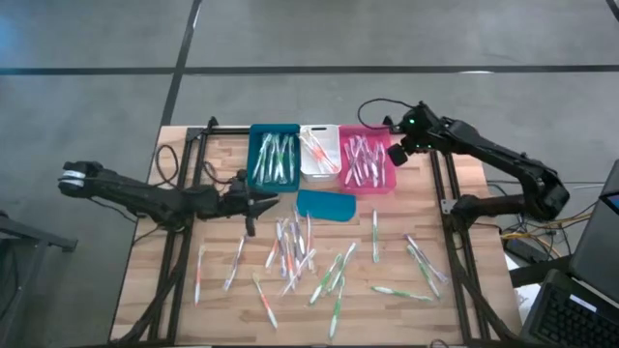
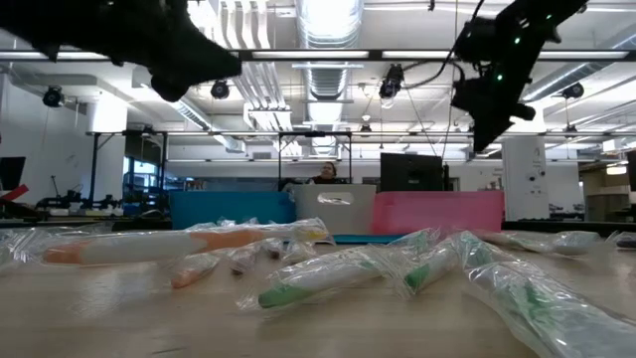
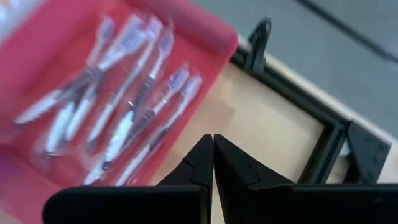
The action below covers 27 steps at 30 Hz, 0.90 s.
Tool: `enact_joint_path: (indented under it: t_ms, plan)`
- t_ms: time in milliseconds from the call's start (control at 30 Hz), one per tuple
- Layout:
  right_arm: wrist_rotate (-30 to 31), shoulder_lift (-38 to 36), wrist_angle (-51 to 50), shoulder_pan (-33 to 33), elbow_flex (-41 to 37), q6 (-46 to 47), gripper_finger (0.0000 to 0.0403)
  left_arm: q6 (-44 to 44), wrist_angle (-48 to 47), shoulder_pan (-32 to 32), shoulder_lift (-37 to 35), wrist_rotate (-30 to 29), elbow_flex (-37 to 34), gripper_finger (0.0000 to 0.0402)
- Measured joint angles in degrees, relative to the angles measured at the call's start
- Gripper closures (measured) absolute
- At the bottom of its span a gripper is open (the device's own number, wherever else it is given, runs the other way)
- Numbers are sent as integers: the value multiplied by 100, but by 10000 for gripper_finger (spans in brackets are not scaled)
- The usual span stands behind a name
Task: Pick & Place Toothbrushes
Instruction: Put the green toothbrush into the blue bin
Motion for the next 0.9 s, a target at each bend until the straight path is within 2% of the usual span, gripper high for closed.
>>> enact_joint_path:
  t_ms: [100,233,400,467,667,900]
  plan:
    - [-10,-373,60,104,0,-162,394,-392,-1909,0,47,-267,741,312]
    - [-12,-721,213,388,-40,-338,394,-1256,-4283,-41,232,-325,1790,312]
    - [-15,-954,354,828,-165,-564,394,-2320,-6248,-382,648,-357,2741,312]
    - [-16,-989,379,985,-228,-566,394,-2649,-6623,-622,870,-398,2958,312]
    - [-19,-990,449,1313,-371,-568,394,-2891,-6596,-1282,1707,-476,3324,312]
    - [-130,-1014,449,1894,-380,-598,394,-2891,-6602,-1534,2699,-513,3811,312]
